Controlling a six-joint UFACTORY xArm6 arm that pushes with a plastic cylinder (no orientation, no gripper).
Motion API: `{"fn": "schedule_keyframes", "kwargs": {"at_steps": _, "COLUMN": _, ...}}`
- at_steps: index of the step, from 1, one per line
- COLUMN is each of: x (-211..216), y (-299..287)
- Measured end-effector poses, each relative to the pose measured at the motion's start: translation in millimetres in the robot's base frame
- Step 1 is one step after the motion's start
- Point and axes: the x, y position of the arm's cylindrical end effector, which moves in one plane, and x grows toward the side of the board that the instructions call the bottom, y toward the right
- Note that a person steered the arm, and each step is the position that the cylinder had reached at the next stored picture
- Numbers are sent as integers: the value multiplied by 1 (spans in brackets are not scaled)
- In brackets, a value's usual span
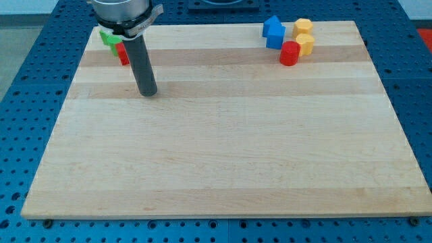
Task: Slightly move the blue triangle in between the blue cube and yellow hexagon
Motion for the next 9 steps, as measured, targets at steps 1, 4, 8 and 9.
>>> {"fn": "schedule_keyframes", "kwargs": {"at_steps": 1, "x": 0, "y": 10}}
{"fn": "schedule_keyframes", "kwargs": {"at_steps": 4, "x": -84, "y": 114}}
{"fn": "schedule_keyframes", "kwargs": {"at_steps": 8, "x": -198, "y": 187}}
{"fn": "schedule_keyframes", "kwargs": {"at_steps": 9, "x": -198, "y": 205}}
